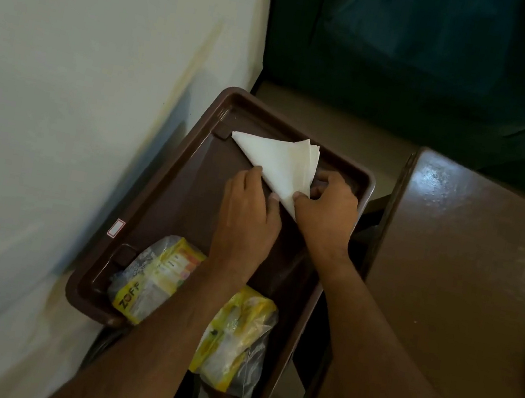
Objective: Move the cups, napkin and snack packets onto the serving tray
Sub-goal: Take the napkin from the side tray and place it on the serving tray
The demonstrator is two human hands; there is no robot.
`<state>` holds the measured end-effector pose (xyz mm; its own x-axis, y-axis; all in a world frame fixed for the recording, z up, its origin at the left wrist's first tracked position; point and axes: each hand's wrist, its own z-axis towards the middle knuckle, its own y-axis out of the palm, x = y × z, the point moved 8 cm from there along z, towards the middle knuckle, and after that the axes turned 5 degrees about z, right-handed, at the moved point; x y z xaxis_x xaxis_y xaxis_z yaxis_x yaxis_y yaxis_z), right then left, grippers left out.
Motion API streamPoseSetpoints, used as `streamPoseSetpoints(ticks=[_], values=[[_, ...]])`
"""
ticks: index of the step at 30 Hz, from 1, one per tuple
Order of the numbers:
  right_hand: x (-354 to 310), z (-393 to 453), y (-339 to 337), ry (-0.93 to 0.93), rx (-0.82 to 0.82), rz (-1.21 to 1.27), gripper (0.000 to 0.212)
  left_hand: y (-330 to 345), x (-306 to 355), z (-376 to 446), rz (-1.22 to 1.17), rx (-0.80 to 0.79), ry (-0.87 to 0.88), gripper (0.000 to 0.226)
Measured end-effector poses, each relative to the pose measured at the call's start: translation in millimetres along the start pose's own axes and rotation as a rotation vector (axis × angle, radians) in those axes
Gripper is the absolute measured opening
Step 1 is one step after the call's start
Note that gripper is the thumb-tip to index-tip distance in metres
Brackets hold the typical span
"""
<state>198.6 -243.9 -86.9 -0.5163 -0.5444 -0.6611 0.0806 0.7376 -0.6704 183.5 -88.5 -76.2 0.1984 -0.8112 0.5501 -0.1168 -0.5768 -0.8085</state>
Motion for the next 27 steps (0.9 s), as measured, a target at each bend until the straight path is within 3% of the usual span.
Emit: streamPoseSetpoints(ticks=[7,13,16,20,27], values=[[12,-13,1,0.170,-0.094,0.395,0.042,-10,-23,13,-0.397,0.068,-0.311,0.040],[13,-26,4,0.155,-0.182,0.491,0.057,14,-35,7,-1.028,-0.052,-0.614,0.022],[11,-29,4,0.092,-0.205,0.453,0.061,17,-34,3,-1.108,-0.056,-0.611,0.016],[9,-28,6,0.109,-0.174,0.497,0.045,21,-28,-5,-1.169,-0.118,-0.579,0.018],[14,-32,7,0.130,-0.148,0.515,0.040,26,-14,-15,-1.213,-0.234,-0.518,0.025]])
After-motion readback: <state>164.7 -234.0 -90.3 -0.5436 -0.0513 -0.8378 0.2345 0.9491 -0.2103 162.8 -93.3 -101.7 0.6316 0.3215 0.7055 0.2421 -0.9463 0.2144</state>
